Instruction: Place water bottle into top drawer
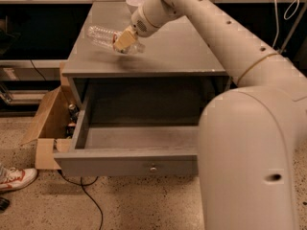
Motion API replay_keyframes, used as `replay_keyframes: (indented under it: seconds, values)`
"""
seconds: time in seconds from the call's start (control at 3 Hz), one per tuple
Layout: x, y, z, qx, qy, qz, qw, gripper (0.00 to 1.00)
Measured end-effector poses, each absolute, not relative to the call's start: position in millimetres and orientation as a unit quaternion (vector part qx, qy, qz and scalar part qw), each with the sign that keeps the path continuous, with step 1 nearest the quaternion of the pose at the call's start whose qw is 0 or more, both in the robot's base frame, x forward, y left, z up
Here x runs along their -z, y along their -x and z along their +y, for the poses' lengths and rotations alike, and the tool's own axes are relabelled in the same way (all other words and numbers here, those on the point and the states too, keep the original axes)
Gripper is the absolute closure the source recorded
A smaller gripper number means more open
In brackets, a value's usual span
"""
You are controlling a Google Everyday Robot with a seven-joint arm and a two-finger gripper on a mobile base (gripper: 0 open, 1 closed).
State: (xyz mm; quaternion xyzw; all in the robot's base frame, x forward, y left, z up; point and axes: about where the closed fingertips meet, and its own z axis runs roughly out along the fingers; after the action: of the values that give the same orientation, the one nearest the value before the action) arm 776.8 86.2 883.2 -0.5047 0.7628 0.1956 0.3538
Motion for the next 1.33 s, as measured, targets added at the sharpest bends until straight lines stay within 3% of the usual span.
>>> replay_keyframes:
  seconds: [0.33,0.67,1.33]
  values:
    - [-900.5,-739.9,49.4,-0.188,0.507,0.748,0.385,1.00]
    - [-868.5,-725.7,36.5,-0.190,0.506,0.760,0.359,1.00]
    - [-855.7,-714.8,44.0,-0.197,0.527,0.747,0.355,1.00]
